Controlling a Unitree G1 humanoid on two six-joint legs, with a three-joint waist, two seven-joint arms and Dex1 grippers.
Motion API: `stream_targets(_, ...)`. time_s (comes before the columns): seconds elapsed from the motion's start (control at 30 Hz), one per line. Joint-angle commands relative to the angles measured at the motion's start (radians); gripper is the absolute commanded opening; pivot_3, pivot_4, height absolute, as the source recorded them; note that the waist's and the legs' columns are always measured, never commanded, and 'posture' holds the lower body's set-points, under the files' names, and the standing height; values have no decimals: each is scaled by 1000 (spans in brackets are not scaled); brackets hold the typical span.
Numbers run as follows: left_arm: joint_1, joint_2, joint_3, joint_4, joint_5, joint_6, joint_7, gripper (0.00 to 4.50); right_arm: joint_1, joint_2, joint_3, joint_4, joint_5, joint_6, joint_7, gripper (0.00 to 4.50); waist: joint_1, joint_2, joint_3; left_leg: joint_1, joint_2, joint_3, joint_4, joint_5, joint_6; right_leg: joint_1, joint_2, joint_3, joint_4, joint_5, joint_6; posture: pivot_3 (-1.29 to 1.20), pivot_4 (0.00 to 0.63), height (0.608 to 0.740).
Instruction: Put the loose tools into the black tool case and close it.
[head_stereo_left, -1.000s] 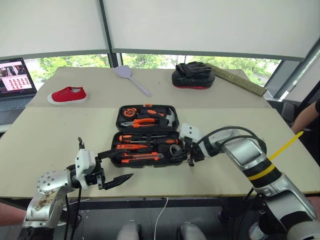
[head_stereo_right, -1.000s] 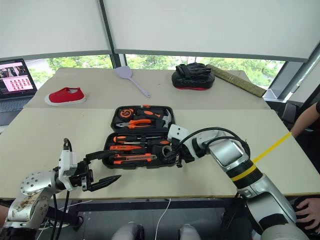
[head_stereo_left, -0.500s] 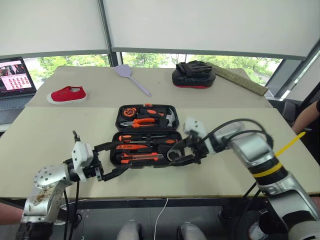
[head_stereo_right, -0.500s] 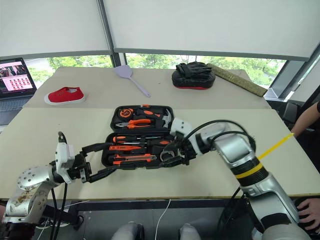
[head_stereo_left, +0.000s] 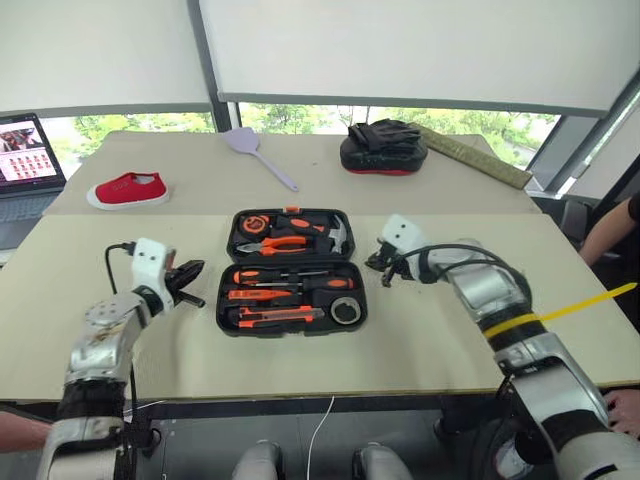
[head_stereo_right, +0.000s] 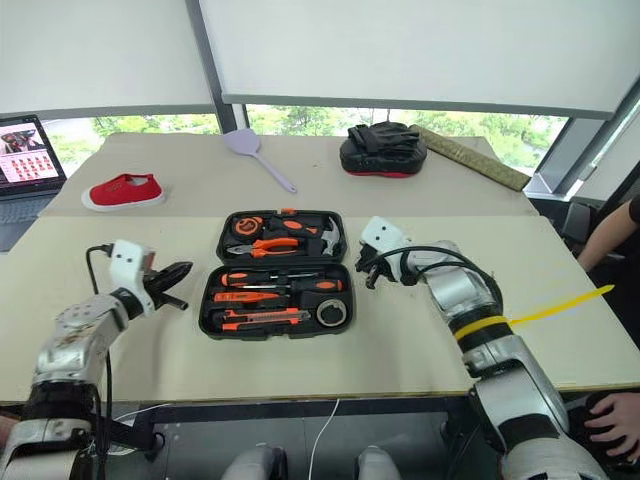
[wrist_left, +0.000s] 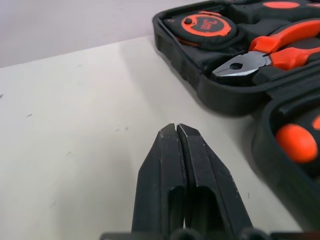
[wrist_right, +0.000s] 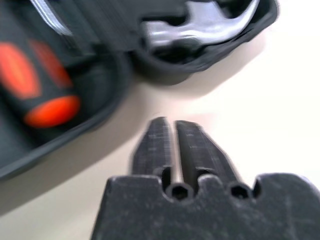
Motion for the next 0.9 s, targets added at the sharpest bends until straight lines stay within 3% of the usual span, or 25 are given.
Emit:
stream_targets(0.03,-56,-8,-53,46,37,-11,-47,0,-50,44,-33,136,-16,-149,-33,19,0,0,0,0,0,0,0,0,0,0,0,0,0,0,0,0,150,740)
stream_targets(0.17,-91,-29,-93,68,46,-8,-115,0,-72,91,-66,211,24,-146,26,19,6,0,0,0,-1,0,-1,0,0,0,-1,0,0,0,1,0,150,740)
stream_targets(0.23,-97,-39,-111,61,46,7,-143,0,-64,109,-104,199,72,-56,80,19,9,0,0,0,-1,0,-1,0,0,1,-1,0,0,1,1,0,150,740)
stream_targets(0.6,-70,-116,-197,-33,54,-90,-310,0,265,-101,-174,-418,154,287,224,19,26,0,0,-3,-2,-1,-2,-1,1,1,-1,-1,-5,0,2,0,150,740)
stream_targets(0.8,-69,-125,-188,-12,69,-114,-319,0,369,-141,-229,-549,175,353,187,19,21,0,0,-2,-2,-2,-1,0,1,1,-1,-1,-4,1,2,0,150,740)
stream_targets(0.9,-69,-111,-154,-24,37,-8,-307,0,390,-144,-272,-557,167,321,144,19,21,0,1,-2,-2,-2,-1,0,0,1,-1,-1,-3,1,2,0,150,740)
